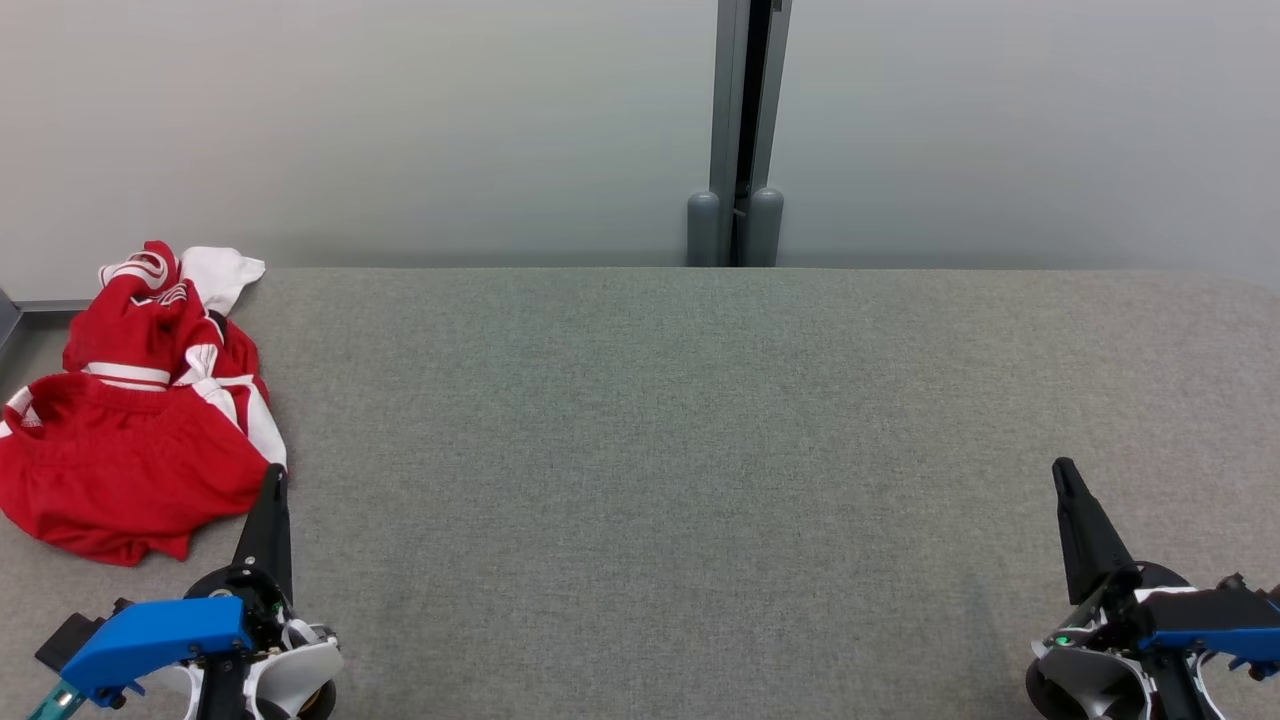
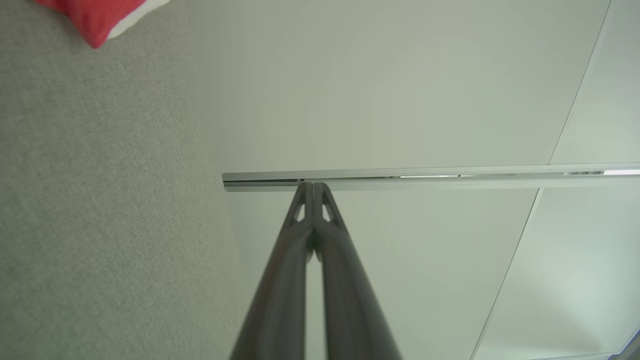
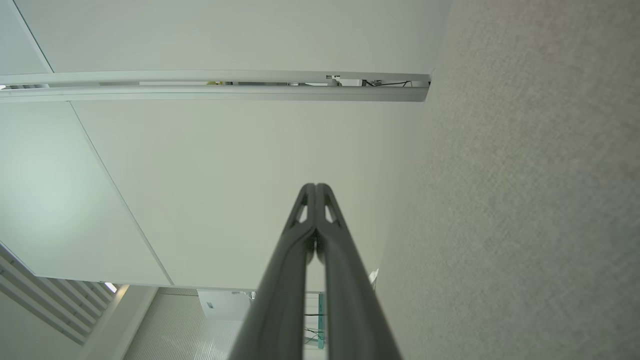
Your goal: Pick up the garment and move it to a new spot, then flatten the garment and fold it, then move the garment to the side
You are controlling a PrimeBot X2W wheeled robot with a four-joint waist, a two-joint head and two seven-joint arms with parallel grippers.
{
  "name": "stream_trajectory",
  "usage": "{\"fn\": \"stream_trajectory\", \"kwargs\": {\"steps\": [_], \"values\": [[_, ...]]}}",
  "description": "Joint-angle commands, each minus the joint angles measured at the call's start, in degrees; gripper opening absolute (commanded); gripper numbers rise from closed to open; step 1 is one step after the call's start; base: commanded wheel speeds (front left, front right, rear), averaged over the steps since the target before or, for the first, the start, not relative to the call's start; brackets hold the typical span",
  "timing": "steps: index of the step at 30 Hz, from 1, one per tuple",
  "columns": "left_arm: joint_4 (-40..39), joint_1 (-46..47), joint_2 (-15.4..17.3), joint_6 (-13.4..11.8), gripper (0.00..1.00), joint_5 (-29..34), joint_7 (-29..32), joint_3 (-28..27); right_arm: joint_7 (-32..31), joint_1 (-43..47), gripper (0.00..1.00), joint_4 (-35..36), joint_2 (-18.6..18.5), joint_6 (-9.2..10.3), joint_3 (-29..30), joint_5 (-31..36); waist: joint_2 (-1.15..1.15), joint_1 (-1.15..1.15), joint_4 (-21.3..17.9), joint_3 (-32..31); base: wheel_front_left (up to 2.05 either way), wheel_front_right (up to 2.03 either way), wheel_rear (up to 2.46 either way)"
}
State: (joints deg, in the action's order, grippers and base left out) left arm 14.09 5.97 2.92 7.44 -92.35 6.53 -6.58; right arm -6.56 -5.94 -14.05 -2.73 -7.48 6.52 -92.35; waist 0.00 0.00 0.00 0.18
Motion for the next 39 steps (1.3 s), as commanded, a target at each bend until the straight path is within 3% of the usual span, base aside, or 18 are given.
{"fn": "stream_trajectory", "kwargs": {"steps": [1,19,20,39], "values": [[-0.25,0.60,-0.09,0.20,0.00,-0.13,0.15,-0.04,-0.08,-0.60,0.00,0.19,-0.32,-0.03,0.07,-0.13,0.00,0.00,0.00,0.00,0.00,0.00,0.00],[-0.25,0.60,-0.09,0.20,0.00,-0.13,0.15,-0.04,-0.08,-0.60,0.00,0.19,-0.32,-0.03,0.07,-0.13,0.00,0.00,0.00,0.00,0.00,0.00,0.00],[0.03,0.00,0.00,0.00,1.00,0.01,-0.01,0.01,0.02,0.01,1.00,-0.02,0.00,0.00,-0.01,0.02,0.00,0.00,0.00,0.00,0.00,0.00,0.00],[-1.06,-2.77,-0.14,0.00,1.00,5.11,-4.57,4.26,4.54,3.04,1.00,-0.19,0.21,0.06,-1.32,4.25,0.00,0.00,-0.03,0.08,0.00,0.00,0.00]]}}
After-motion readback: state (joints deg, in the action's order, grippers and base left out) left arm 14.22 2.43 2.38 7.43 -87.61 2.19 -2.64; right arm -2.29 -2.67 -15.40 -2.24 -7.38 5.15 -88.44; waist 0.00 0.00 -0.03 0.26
